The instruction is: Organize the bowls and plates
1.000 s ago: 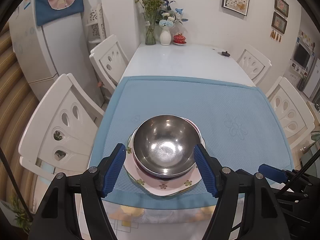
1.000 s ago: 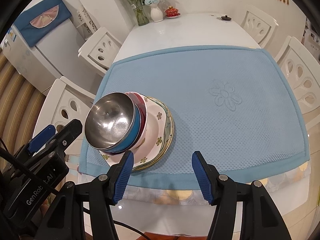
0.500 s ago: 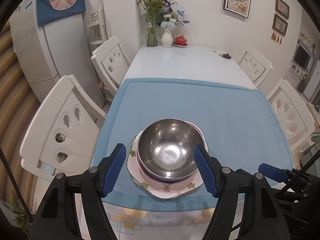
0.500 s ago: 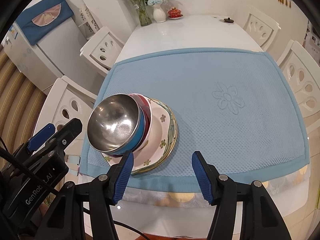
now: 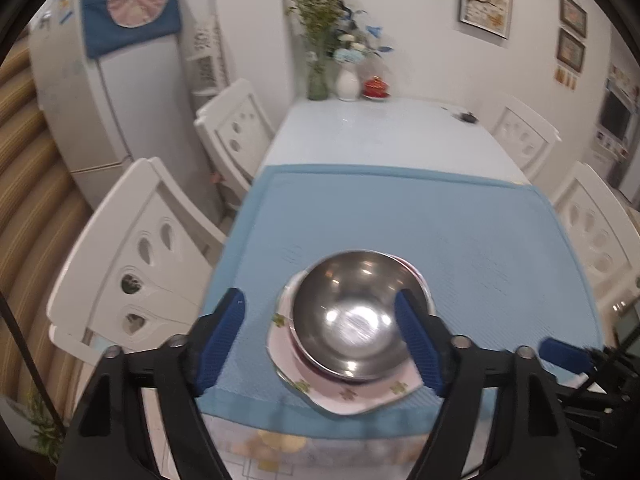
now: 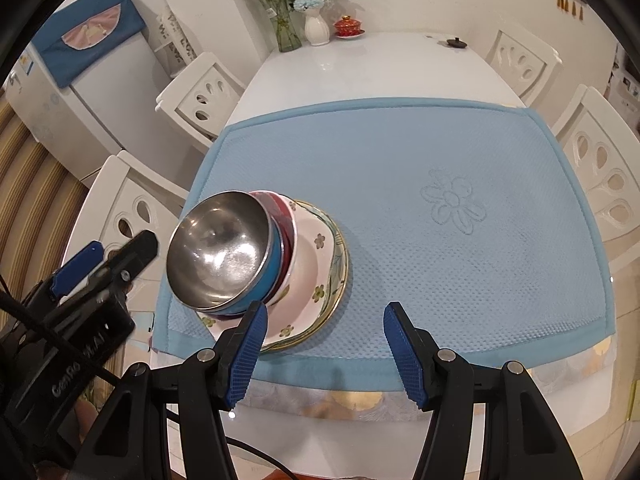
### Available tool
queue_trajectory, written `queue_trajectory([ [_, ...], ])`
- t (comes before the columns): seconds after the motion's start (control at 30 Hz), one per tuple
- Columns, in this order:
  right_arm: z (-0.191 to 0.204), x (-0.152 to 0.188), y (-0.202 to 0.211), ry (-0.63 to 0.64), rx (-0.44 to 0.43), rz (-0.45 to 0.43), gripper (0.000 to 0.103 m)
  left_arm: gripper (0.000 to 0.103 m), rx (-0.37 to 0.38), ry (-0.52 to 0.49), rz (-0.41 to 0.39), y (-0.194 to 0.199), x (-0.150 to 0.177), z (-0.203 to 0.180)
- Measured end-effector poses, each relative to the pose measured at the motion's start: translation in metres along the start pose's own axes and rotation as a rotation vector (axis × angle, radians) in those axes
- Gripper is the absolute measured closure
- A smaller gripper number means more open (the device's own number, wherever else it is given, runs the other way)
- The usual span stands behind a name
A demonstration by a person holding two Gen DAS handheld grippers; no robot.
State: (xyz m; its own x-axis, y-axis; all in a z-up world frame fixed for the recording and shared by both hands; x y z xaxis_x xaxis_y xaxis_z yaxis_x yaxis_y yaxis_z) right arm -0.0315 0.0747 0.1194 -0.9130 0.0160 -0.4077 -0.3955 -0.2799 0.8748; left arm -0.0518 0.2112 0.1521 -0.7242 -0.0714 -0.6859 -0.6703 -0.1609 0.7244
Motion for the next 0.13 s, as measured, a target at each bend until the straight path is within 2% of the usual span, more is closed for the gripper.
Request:
queue_trajectory([
  [0.13, -0.0053, -0.0001, -0.0056, -0.024, 0.009, 0.011, 0.045, 0.026, 0.003, 0.01, -0.031, -0.0015, -0.0048, 0.0048],
])
Point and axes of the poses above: each gripper's, at about its wrist camera, not at the fingertips, and y roughly against the way its jaws point, z to its left, x to its underside, the point moved 3 cm from there along -y, roughly the way its jaws point, and after that the axes turned 2 degrees about -y, right-handed, at the moved point
